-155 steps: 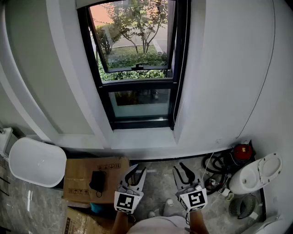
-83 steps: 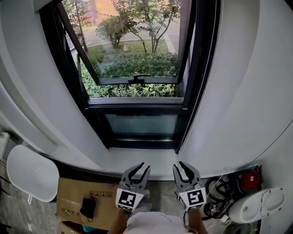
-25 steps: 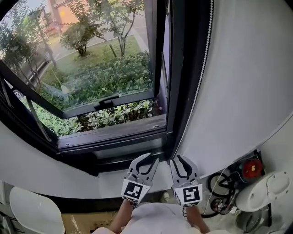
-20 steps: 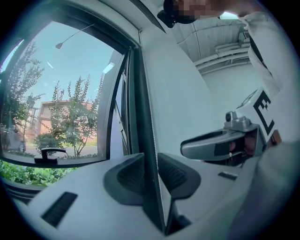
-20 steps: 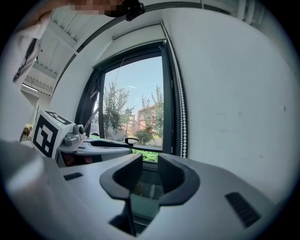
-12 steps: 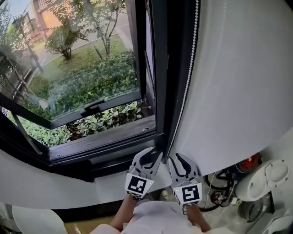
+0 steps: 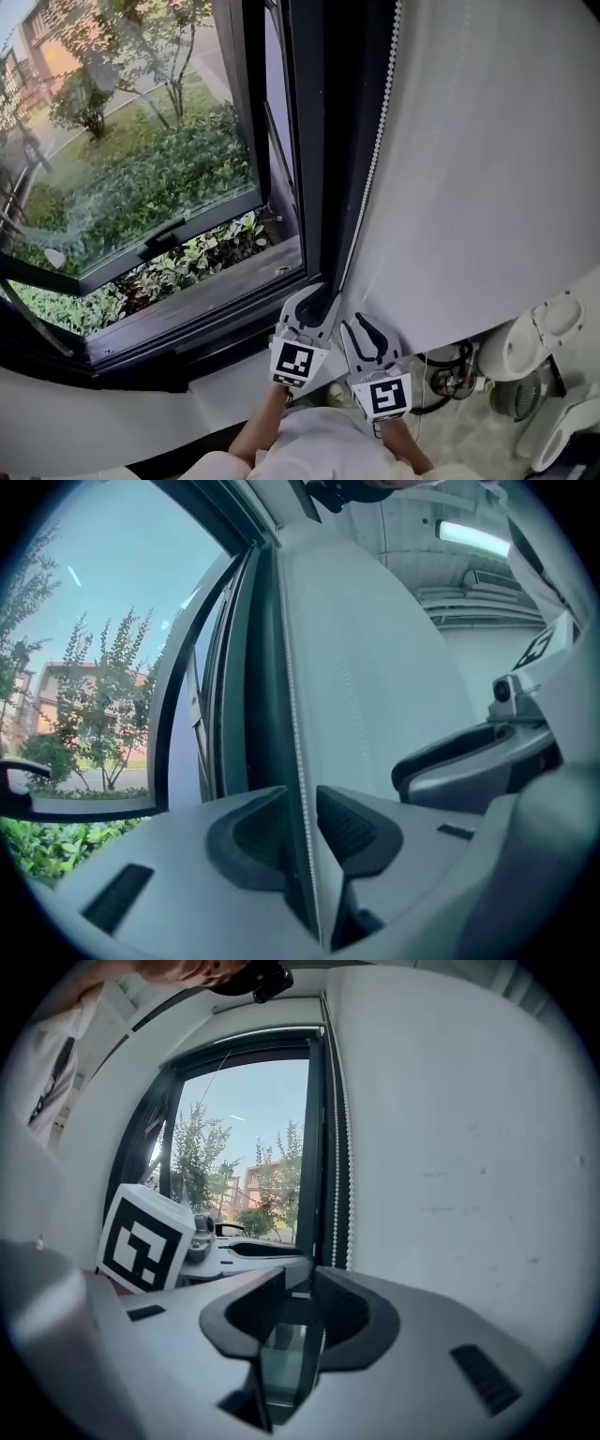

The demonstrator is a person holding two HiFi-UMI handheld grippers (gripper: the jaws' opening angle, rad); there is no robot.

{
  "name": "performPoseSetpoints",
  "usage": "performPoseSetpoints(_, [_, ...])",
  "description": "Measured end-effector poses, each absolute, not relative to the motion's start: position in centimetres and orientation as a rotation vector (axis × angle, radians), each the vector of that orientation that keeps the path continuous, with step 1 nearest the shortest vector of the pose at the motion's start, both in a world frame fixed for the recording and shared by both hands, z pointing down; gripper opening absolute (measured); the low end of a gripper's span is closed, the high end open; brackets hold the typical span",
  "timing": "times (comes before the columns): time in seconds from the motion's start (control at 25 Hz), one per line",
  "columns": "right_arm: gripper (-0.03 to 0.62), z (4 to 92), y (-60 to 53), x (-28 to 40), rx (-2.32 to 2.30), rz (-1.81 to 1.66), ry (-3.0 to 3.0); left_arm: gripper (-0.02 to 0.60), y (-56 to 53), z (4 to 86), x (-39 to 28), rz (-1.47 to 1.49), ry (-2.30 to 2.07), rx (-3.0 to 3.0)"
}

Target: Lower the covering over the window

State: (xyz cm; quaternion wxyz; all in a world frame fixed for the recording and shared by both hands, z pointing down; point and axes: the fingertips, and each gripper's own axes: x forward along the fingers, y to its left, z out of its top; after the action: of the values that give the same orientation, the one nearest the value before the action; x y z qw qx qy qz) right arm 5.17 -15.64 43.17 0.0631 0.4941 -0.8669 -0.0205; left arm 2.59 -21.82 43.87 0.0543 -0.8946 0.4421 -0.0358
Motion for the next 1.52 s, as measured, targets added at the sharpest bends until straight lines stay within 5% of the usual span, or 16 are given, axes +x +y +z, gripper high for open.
performPoseSetpoints(0.84, [0.097,43.1,-13.8,7.2,1.686,-0.047,-2.480,0.173,-25.9,45.7,4.3,-0.153,1.504,-2.668])
performPoseSetpoints(1.16, [0.095,42.9,-12.6,7.6,1.704,-0.037,-2.475,0.028,-25.7,45.8,3.4,-0.124,1.521,-2.717])
performPoseSetpoints(1.52, [0.067,43.1,-12.1,6.7,1.595,-0.032,-2.508,0.018,-21.3,46.1,2.2,-0.063,1.259,-2.882])
